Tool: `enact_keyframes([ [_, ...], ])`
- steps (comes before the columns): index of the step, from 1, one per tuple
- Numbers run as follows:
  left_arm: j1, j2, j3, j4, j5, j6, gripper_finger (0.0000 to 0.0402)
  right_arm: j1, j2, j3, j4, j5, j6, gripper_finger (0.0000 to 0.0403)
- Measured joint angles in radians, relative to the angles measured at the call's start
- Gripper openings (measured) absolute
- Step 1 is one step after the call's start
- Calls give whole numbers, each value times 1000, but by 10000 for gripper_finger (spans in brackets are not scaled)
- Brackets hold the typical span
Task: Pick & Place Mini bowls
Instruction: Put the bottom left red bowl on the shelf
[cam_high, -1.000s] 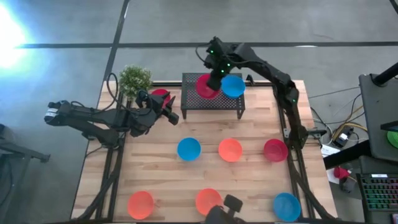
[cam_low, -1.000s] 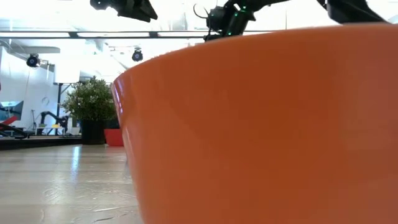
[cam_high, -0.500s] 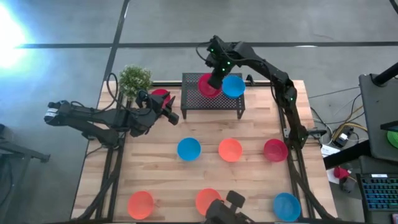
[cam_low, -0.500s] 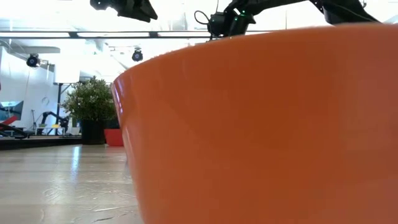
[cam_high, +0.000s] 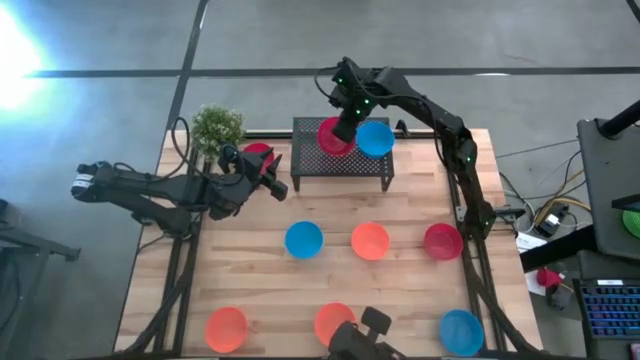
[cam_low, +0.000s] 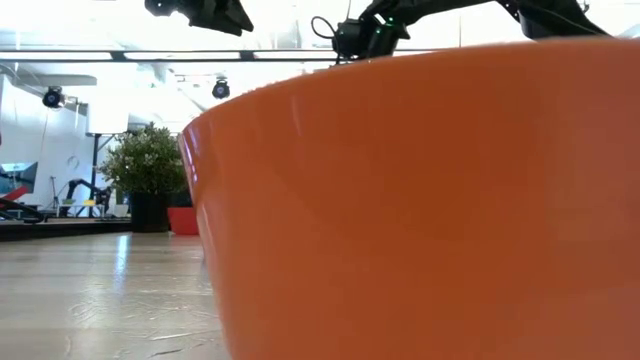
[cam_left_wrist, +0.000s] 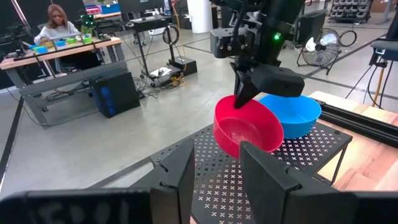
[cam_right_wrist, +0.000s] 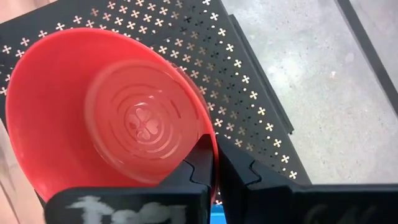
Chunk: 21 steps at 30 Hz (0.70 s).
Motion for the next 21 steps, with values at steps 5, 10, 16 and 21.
enact_keyframes([
  [5, 0, 0, 0, 0, 0, 0, 121, 2, 0, -13, 4, -2, 0, 8],
  [10, 0, 0, 0, 0, 0, 0, 121, 2, 0, -47, 17, -2, 7, 8],
  [16, 0, 0, 0, 0, 0, 0, 121, 2, 0, -87, 39, -3, 10, 8],
  [21, 0, 0, 0, 0, 0, -1, 121, 2, 0, -75, 36, -3, 18, 8],
])
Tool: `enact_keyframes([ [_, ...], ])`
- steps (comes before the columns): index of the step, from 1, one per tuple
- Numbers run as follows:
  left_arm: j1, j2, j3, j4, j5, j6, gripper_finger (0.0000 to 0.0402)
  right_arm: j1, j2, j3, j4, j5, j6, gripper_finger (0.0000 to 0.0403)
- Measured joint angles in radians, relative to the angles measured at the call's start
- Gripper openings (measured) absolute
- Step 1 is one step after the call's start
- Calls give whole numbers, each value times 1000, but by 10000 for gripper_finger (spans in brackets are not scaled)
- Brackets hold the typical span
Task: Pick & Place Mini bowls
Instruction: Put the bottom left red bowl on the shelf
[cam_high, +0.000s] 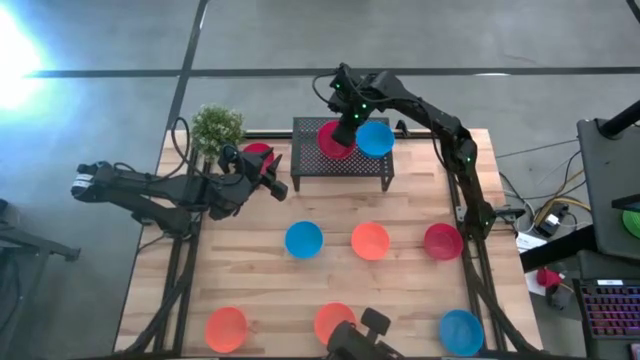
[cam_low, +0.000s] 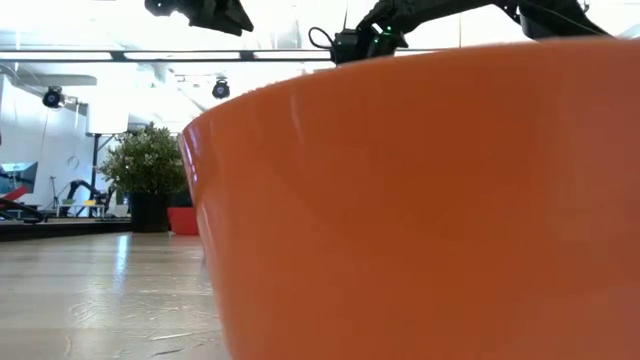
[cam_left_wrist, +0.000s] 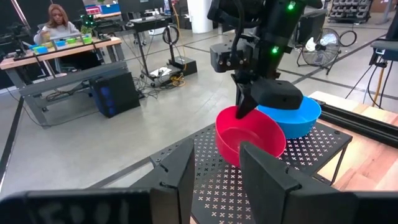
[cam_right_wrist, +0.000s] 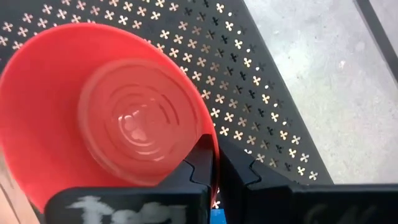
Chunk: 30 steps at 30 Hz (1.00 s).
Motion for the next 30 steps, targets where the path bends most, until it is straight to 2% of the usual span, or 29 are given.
enact_keyframes([
  [18, 0, 0, 0, 0, 0, 0, 121, 0, 0, 4, 0, 5, 13, 8],
  [24, 0, 0, 0, 0, 0, 0, 121, 0, 0, 4, 2, 50, 34, 9],
  [30, 0, 0, 0, 0, 0, 0, 121, 0, 0, 4, 1, 55, 26, 39],
])
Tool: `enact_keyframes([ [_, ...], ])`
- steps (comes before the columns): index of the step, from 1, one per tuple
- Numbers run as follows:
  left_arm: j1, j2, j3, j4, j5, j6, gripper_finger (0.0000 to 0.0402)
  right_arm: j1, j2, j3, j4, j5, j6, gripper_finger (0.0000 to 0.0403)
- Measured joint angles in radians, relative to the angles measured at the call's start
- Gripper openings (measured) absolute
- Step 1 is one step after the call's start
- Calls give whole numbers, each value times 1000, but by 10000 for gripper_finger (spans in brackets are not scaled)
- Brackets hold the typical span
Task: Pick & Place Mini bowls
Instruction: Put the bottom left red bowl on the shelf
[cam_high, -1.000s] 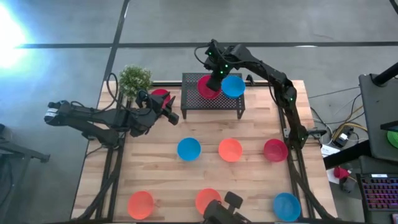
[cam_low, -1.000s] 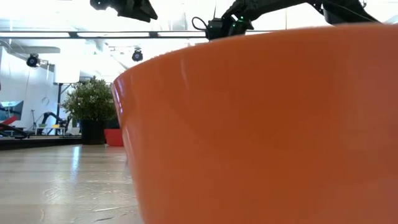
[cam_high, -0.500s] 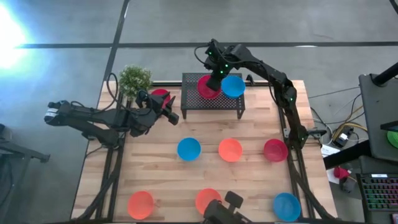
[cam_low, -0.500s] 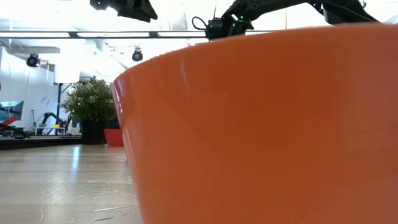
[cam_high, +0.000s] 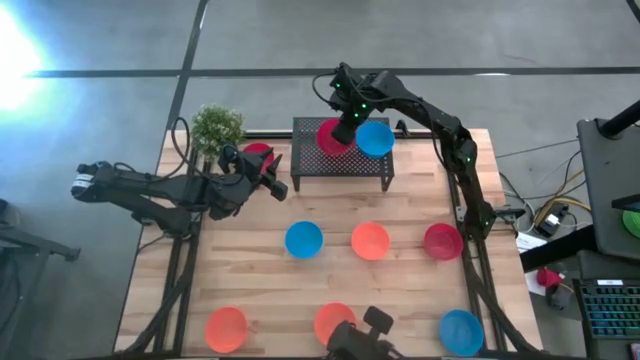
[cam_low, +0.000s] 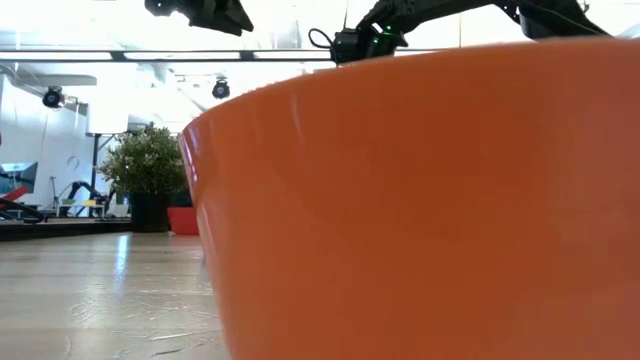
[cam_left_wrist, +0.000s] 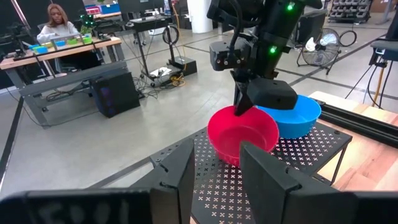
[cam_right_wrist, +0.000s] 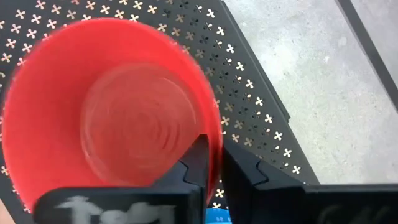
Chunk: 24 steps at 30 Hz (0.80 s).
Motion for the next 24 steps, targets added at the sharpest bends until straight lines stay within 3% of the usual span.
enact_keyframes([
  [9, 0, 0, 0, 0, 13, 0, 121, 0, -1, 0, 1, 1, 13, 100],
  [16, 0, 0, 0, 0, 14, 0, 121, 8, -37, 0, 44, -8, 10, 118],
  [24, 0, 0, 0, -1, 14, 3, 121, 65, -50, 1, 282, -165, -72, 110],
])
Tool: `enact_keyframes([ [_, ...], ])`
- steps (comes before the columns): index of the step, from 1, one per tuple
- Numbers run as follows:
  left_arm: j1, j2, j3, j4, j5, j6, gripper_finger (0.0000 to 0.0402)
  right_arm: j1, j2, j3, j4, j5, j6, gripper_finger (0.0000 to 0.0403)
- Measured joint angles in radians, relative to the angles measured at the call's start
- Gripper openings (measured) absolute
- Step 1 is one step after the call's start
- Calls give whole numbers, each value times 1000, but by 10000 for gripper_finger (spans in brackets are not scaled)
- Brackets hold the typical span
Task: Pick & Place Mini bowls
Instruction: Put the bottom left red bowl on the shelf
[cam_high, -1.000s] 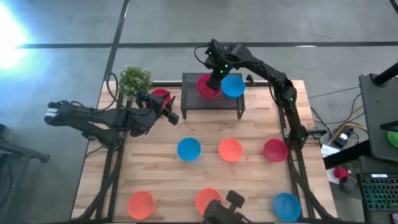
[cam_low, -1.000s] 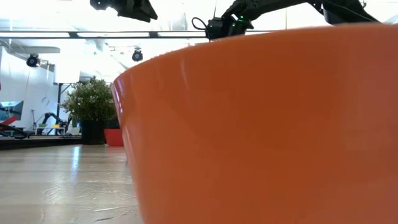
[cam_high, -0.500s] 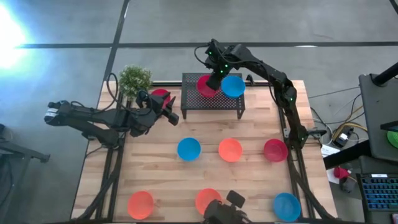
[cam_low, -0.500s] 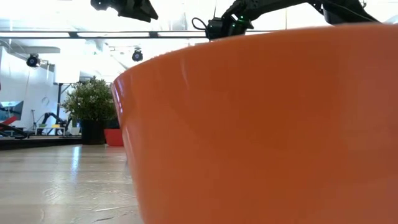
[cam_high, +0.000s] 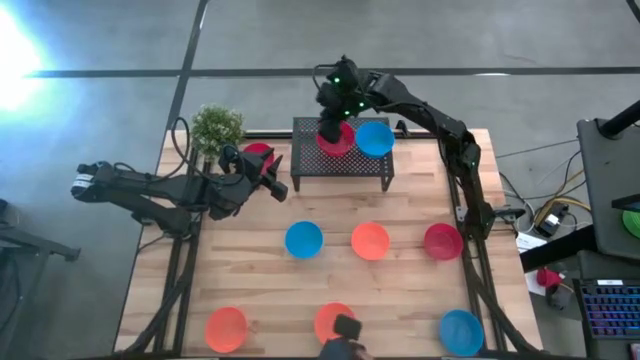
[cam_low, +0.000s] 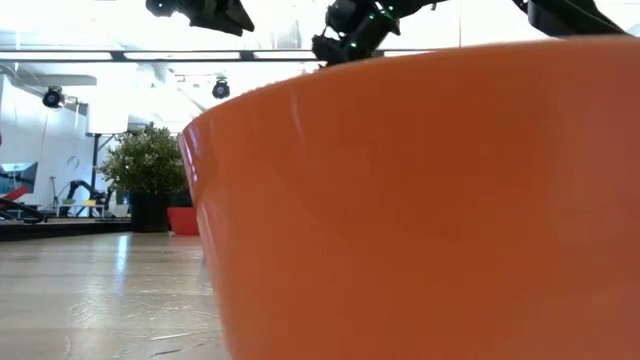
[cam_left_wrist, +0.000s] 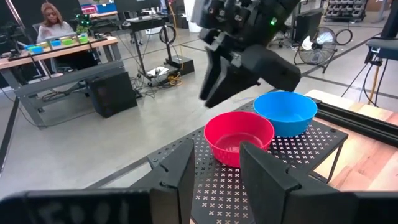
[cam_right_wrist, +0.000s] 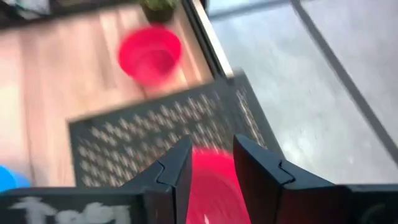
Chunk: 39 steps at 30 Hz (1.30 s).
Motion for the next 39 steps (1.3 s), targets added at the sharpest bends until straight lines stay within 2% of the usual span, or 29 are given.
enact_keyframes([
  [5, 1, 0, 0, 0, 0, 0, 121, 37, 42, 0, 44, 0, -49, 103],
  [19, 1, 0, 0, 0, 0, -1, 121, 36, 128, -1, 42, 2, -50, 102],
  [39, 1, 0, -3, 1, 0, -3, 121, 31, 115, -1, -12, 8, -61, 104],
])
